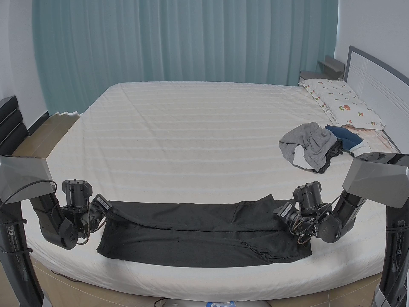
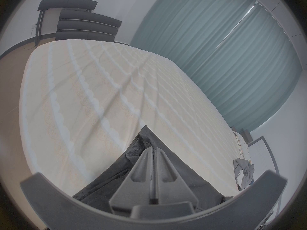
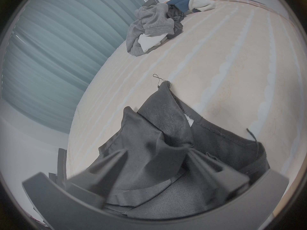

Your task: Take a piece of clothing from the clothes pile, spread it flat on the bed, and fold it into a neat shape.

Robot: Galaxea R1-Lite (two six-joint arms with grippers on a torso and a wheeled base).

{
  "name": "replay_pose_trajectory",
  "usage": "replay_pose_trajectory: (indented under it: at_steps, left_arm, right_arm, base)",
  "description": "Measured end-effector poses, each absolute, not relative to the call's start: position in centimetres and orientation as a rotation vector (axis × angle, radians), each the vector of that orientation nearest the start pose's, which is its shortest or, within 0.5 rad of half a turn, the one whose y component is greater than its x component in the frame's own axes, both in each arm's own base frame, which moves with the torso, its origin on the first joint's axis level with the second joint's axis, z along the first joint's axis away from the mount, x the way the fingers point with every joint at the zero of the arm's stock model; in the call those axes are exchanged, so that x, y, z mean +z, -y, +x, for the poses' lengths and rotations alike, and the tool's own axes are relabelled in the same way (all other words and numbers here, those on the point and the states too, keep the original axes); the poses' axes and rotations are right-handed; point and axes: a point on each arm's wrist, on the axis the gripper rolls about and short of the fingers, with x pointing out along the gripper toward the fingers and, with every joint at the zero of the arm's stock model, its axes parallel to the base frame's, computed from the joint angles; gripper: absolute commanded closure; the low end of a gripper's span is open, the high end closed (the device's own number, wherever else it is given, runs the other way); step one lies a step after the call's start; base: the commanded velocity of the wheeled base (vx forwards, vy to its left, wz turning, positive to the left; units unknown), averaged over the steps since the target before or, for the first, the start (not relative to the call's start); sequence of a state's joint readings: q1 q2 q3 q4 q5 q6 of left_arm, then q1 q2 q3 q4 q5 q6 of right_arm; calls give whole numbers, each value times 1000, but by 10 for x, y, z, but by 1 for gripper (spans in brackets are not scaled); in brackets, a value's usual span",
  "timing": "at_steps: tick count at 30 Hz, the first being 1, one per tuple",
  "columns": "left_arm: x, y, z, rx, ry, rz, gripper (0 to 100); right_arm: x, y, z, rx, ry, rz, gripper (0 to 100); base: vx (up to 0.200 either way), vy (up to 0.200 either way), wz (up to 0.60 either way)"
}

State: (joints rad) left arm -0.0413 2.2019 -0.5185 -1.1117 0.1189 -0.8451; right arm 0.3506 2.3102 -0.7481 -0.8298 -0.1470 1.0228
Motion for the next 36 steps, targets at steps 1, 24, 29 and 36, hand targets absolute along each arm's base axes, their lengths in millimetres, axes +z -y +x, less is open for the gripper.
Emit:
replay_pose_trajectory:
  at_steps: [1,24,29,36]
  left_arm:
    - [5,10,318,311,-502,-775,100]
    - [43,1,357,288,-283,-863,100]
    - [34,0,349,311,-321,-861,100]
    - [10,1,319,302,-458,-676,100]
  right_arm:
    - [-20,-119,334,-183,-735,792,100]
    - [47,-110,380,-57,-400,908,100]
    - [30,-105,362,-75,-458,841,100]
    - [2,-96,331,-108,-588,729,100]
  base:
    - [0,0,0]
    - [0,0,0]
    - [0,0,0]
    - [0,0,0]
